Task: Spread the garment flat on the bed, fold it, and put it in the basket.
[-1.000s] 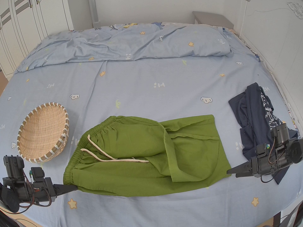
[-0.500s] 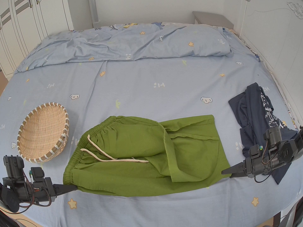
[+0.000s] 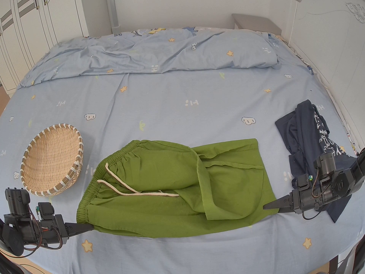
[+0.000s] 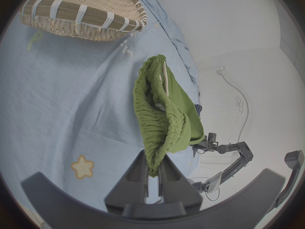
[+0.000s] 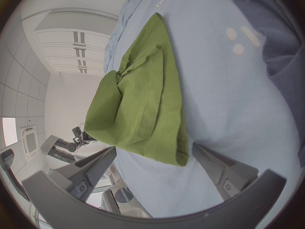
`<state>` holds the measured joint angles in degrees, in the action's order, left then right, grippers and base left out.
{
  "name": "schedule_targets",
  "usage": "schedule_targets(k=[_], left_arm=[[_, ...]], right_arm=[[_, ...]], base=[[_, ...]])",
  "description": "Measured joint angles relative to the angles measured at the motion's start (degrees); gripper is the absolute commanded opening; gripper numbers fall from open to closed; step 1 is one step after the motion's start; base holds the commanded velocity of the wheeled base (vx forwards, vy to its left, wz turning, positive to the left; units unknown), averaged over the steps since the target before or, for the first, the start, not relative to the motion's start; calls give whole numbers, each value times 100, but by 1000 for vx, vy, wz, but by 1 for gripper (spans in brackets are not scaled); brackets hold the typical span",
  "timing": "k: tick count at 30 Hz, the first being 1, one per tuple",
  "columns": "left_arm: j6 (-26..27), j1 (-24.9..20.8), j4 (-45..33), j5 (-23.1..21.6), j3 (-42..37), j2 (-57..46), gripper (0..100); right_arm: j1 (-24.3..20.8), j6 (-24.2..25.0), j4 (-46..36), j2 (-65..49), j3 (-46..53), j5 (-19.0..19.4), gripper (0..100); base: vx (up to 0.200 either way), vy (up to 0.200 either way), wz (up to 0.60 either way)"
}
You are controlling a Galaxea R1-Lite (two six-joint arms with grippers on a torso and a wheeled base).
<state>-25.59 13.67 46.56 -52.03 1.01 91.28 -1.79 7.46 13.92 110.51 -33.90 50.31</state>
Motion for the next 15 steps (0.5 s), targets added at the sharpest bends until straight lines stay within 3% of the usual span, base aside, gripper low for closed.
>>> schedule_targets(k=[1,15], left_arm=[[0,5,0,0,0,1,0],[-11,146,0,-5,0,12,0]], right_arm=[[-5,0,4,10,-2,2,0],[22,0,4,176,-52,-11,0]], base=[[0,0,0],[0,0,0]])
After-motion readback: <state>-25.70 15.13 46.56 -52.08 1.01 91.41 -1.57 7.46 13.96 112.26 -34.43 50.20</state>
